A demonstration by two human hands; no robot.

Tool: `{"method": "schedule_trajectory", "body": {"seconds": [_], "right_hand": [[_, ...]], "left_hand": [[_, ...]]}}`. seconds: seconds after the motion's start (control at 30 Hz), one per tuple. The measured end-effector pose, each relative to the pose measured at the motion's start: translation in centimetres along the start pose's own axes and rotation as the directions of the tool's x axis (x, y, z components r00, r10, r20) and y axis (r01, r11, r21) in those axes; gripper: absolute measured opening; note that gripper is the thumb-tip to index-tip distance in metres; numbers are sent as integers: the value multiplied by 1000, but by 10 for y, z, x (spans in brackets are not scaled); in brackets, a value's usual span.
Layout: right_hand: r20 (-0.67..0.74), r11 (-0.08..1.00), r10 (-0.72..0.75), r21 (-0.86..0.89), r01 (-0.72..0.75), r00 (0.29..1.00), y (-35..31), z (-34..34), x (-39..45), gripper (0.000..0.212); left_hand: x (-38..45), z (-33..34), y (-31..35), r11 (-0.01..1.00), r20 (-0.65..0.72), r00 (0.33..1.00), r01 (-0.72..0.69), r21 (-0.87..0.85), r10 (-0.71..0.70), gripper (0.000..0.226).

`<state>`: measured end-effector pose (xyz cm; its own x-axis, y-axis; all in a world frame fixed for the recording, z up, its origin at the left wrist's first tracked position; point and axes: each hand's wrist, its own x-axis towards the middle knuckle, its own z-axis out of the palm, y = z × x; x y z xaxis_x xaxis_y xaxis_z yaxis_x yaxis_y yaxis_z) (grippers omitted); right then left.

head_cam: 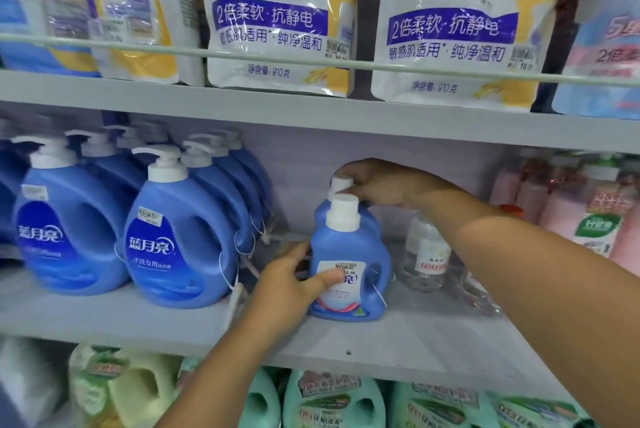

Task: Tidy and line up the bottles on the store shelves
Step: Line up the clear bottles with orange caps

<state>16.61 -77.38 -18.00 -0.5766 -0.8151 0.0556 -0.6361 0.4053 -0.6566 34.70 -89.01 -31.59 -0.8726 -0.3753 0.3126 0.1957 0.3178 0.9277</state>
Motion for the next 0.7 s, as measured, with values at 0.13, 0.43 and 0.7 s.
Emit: {"method": "schedule_trajectory", "body": {"seconds": [0.13,0.43,0.7], "right_hand": [[2,1000,4,-19,-4,1000,-3,4,-8,25],[-15,998,-36,-58,35,999,-6,6,-20,35],[-14,997,33,70,-32,999,-3,3,-28,20]], "left_hand": [[3,8,-7,990,-82,994,-57,126,67,38],[8,13,-11,994,-122,990,-65,83,75,39],[6,16,-12,992,-139,987,-69,101,83,43]]}}
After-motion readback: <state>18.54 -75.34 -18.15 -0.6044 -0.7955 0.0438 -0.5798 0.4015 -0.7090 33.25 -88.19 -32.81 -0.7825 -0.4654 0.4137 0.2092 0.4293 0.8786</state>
